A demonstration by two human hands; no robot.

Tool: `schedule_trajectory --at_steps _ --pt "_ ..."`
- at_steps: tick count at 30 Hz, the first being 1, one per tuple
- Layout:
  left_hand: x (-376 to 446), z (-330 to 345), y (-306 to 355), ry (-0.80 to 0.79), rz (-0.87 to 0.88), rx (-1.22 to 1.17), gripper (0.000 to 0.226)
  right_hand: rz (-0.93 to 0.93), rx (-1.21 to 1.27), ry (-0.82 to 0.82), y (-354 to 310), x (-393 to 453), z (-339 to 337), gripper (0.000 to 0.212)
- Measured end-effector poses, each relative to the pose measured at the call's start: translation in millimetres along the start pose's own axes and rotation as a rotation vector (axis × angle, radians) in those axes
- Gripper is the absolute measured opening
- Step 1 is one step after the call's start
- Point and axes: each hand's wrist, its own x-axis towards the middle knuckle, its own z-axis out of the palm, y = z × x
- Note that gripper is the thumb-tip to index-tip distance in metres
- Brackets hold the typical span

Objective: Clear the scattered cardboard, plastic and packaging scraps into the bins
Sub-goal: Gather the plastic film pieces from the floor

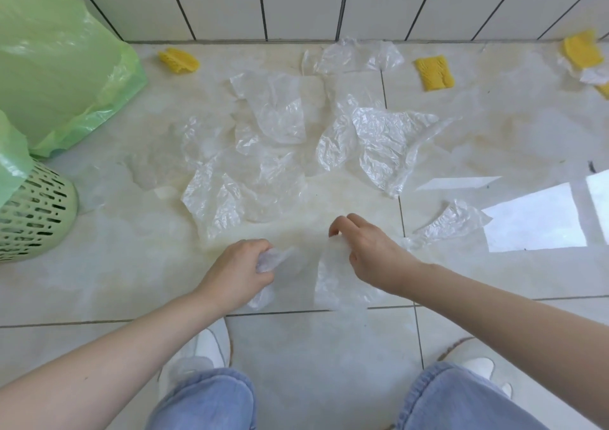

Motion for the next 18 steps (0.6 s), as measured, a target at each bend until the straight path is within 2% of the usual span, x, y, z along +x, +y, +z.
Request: schedule_trajectory --at_steps 3,6,11,16,18 --pt "17.1 -8.0 15.1 0.097 -0.020 -0.107 0.039 0.065 0.091 0.108 1.1 0.5 -11.8 0.042" --pt "29.9 -15.0 27.7 0.155 -0.056 -0.177 0.039 0.242 0.177 0.145 2.8 -1.5 -29.0 0.019" --pt "36.8 -24.7 32.4 0.175 -0.085 -0.204 0.029 0.478 0.398 0.288 15.5 -13.1 -52.3 0.025" --pt "39.8 -28.5 21.8 0.214 -0.047 -0.122 0.039 0.645 0.422 0.439 42.5 -30.4 -58.6 0.015" --pt "44.3 -29.3 16.3 0.213 -0.005 -0.060 0.027 0.715 0.459 0.438 55.5 -36.8 -57.5 0.035"
